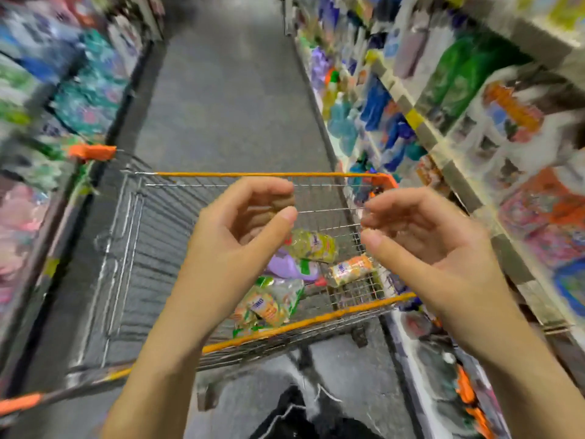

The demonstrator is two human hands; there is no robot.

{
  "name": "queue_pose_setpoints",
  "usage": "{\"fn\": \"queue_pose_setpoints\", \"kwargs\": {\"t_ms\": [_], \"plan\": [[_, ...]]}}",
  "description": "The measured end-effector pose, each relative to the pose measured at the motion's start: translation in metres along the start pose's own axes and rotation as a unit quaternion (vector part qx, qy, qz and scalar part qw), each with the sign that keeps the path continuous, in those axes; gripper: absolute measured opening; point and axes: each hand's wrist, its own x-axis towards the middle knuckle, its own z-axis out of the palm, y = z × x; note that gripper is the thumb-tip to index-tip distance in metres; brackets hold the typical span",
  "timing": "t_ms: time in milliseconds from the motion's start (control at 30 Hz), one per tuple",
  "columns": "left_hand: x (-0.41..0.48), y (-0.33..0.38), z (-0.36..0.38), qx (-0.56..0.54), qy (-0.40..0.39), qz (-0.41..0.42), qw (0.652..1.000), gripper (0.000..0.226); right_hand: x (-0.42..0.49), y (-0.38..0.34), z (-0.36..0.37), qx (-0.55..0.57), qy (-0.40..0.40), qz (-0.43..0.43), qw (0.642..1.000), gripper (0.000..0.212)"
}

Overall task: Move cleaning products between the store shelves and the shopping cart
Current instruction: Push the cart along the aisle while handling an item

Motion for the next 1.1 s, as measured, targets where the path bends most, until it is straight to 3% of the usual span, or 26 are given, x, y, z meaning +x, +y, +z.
{"fn": "queue_pose_setpoints", "kwargs": {"t_ms": [167,333,533,733,1100], "plan": [[0.013,-0.045,-0.033,0.008,0.064,-0.059,0.996,0.018,0.033,0.047,0.035,0.012,-0.071,0.067,0.995,0.017],[0.033,-0.094,-0.050,0.033,0.097,-0.112,0.988,0.020,0.071,0.111,0.056,0.037,-0.093,0.174,0.980,0.021],[0.068,-0.189,-0.053,0.107,0.102,-0.189,0.971,0.026,0.095,0.237,0.072,-0.002,-0.097,0.381,0.919,0.009],[0.077,-0.286,-0.052,0.171,0.072,-0.309,0.933,0.016,0.099,0.341,0.082,-0.074,-0.140,0.516,0.842,0.010],[0.046,-0.386,-0.048,0.235,-0.071,-0.452,0.857,0.023,0.063,0.458,0.100,-0.254,-0.188,0.591,0.742,0.027]]}}
